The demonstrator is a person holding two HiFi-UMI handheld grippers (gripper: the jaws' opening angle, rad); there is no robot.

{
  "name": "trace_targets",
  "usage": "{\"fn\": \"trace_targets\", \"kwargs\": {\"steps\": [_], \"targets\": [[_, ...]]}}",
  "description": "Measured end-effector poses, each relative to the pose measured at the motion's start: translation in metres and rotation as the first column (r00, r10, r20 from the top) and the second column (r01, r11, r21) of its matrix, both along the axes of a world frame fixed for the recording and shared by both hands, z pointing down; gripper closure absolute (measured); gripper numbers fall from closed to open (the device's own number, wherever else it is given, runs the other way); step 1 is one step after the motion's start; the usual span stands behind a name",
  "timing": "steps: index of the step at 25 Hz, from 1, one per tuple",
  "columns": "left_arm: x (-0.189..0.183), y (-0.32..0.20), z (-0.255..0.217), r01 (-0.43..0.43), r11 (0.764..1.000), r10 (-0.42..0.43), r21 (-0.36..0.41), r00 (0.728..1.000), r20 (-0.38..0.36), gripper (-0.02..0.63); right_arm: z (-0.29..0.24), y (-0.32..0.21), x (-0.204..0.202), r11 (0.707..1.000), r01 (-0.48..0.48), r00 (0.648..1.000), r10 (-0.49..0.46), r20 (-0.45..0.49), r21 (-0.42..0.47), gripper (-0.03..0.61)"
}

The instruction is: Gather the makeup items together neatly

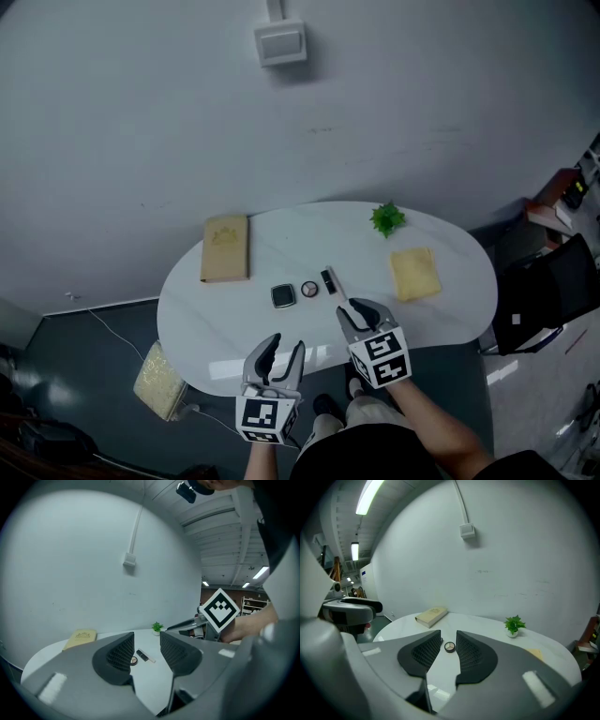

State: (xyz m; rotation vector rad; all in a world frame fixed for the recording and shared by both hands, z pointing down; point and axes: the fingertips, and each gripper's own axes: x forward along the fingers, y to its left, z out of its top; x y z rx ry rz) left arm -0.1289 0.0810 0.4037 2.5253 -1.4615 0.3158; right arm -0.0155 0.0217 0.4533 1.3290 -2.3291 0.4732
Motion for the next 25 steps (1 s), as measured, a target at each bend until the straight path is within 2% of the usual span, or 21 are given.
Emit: {"fn": "trace_targets", "kwargs": {"steps": [13, 25], "targets": [[-0.015, 0.032, -0.013, -0.027, 0.999, 0.027, 0.037, 0.999, -0.018, 0.477, -0.059, 0.068, -0.029, 0.989, 0.04, 0.997, -0.049, 0.058, 0.141, 0.542], [-0.023, 0.051, -0.028, -0.043, 0.996, 0.044, 0.076, 0.999, -0.013, 0.543, -0.085, 0.105, -0.037, 0.977, 0.058, 0.992, -0.08, 0.099, 0.206, 0.56]]}}
